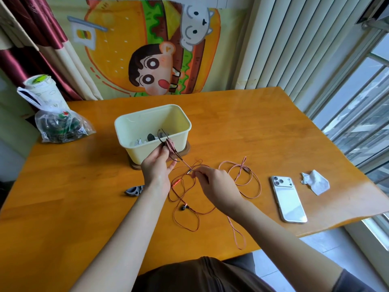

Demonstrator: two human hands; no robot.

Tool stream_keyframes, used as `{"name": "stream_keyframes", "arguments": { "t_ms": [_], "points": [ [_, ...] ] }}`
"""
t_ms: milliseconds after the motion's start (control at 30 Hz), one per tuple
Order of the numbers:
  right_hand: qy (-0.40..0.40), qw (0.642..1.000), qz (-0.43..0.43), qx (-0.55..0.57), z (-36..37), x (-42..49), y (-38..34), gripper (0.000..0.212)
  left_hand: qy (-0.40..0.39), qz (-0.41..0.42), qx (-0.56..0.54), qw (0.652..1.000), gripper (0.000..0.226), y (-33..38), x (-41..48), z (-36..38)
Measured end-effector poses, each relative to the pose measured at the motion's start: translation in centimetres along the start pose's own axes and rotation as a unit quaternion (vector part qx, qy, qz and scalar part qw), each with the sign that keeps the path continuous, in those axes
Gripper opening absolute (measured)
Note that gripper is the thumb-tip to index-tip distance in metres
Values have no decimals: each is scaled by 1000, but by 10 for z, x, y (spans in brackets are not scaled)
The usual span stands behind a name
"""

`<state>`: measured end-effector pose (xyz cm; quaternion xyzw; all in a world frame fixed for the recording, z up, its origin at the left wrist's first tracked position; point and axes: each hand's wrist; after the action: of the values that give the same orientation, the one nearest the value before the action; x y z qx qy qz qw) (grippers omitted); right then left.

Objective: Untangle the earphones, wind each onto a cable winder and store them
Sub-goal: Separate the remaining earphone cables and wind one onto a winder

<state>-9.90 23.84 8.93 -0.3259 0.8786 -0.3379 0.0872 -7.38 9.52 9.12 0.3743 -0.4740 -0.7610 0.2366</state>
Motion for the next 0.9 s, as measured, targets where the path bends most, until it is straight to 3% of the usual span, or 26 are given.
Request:
{"name": "stream_keyframes", "arguments": {
  "t_ms": [100,167,300,467,733,900],
  "points": [
    [0,1000,-13,5,1,-2,-5,27,12,14,34,999,19,-5,-2,-2],
    [2,1000,-23,9,0,-3,-9,27,6,78,130,988,21,-10,1,-6],
    [8,999,-33,7,-17,3,-11,24,-38,252,396,882,23,-17,8,-16],
    [47,998,-25,-37,-46,24,0,22,-158,309,432,832,29,-22,3,-20],
    [72,996,-8,48,-60,33,18,17,-312,236,341,855,31,-15,-6,-13],
    [54,986,10,155,-48,29,14,24,-348,104,110,925,25,-2,-22,4]
  ]
}}
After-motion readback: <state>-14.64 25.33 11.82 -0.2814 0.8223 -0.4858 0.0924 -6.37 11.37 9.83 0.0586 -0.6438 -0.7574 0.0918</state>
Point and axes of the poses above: each hand's wrist, its own x-axis towards the middle knuckle, its own z-axis out of the palm, y = z × x, and after that the axes turned 7 degrees about x, right-handed
